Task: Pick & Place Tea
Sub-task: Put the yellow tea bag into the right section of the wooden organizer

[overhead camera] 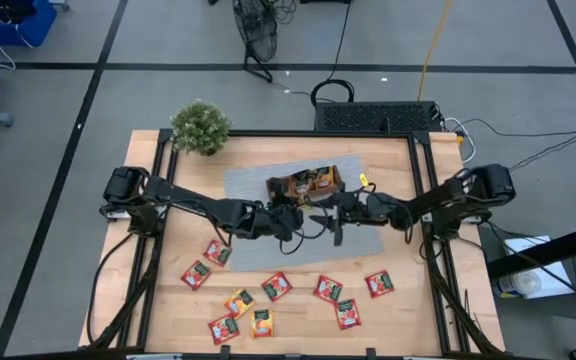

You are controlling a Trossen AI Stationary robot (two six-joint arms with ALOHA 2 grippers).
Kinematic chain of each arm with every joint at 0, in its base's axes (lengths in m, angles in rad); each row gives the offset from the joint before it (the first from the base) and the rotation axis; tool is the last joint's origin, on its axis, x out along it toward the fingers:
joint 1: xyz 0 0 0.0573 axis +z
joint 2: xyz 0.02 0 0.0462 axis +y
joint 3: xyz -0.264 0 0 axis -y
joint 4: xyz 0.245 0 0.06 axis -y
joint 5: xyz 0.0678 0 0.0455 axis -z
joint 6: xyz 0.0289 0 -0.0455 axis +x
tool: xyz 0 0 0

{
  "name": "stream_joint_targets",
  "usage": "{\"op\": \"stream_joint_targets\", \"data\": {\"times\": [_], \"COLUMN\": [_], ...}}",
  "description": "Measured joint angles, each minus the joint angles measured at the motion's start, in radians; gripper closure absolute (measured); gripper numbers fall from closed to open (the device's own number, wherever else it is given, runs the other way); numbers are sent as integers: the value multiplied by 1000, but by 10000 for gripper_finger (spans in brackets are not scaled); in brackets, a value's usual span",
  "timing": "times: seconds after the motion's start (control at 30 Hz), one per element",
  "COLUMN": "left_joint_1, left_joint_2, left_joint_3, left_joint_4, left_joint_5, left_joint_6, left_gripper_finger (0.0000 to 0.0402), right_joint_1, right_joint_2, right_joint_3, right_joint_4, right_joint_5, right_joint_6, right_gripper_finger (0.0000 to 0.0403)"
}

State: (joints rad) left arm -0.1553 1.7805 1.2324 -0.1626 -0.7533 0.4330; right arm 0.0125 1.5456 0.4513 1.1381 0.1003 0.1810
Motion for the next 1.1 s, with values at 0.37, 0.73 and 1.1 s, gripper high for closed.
{"op": "stream_joint_targets", "data": {"times": [0.37, 0.73, 1.1], "left_joint_1": [4, 4, -18], "left_joint_2": [-1, -2, -23], "left_joint_3": [1, 1, 4], "left_joint_4": [4, 0, -23], "left_joint_5": [16, 22, 59], "left_joint_6": [3, -106, -228], "left_gripper_finger": [396, 379, 376], "right_joint_1": [-67, -61, -65], "right_joint_2": [78, 85, -79], "right_joint_3": [55, 53, 53], "right_joint_4": [3, 24, -151], "right_joint_5": [1, 8, 164], "right_joint_6": [68, -70, -247], "right_gripper_finger": [249, 399, 402]}}
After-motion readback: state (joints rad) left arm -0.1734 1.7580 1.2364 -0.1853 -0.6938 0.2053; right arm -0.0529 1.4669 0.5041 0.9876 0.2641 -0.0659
